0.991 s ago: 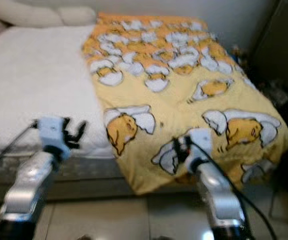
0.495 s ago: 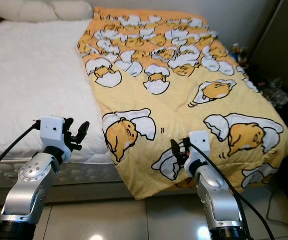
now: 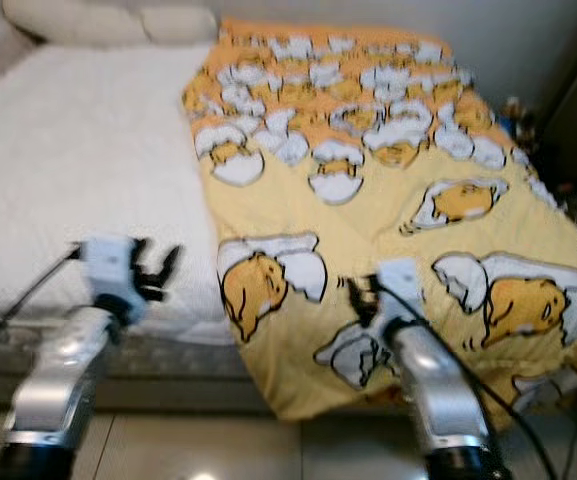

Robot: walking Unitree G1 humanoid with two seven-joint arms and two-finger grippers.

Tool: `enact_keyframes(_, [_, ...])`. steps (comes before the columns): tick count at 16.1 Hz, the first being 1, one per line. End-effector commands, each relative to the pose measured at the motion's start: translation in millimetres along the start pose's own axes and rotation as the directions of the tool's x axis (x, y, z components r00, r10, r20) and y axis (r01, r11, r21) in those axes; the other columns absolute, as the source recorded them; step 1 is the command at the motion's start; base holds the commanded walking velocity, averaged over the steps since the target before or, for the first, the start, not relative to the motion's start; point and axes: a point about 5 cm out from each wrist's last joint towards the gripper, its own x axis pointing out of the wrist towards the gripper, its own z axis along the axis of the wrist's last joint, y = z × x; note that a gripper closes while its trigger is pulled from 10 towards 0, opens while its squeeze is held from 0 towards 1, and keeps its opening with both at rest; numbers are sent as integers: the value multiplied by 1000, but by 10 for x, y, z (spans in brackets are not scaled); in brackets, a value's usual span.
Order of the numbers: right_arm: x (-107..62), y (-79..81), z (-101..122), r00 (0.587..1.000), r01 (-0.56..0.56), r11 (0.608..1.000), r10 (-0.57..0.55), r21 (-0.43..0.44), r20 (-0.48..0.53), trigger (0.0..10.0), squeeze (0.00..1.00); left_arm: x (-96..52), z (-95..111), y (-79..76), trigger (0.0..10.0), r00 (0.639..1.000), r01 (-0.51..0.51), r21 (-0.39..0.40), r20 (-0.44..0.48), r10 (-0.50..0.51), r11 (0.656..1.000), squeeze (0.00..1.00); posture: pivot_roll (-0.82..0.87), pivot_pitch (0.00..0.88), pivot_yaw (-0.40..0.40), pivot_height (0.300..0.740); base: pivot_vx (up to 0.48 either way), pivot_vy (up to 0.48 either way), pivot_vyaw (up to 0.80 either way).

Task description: Clean up the room

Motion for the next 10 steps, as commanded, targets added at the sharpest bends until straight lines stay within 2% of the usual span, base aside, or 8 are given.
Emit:
enact_keyframes(1, [22,68,46,1000,-20,1000,20,5,17,10000,0,-11,36,77,10000,1000,-16,13,8,16,1000,0,-7,0,2,740,334,0,0])
enact_keyframes(3, [26,66,45,1000,-18,1000,18,6,13,10000,0,-8,34,67,10000,1000,-10,13,8,10,1000,0,-8,0,2,740,334,0,-744])
enact_keyframes(7, [63,75,91,999,-43,999,43,-23,24,10000,0,10,42,59,10000,1000,-9,13,12,9,1000,0,-3,0,-4,740,333,0,0])
enact_keyframes(10, [134,13,152,998,-54,998,55,-40,19,10000,0,6,69,85,10000,1000,-20,15,20,19,1000,0,7,0,-9,740,331,0,0])
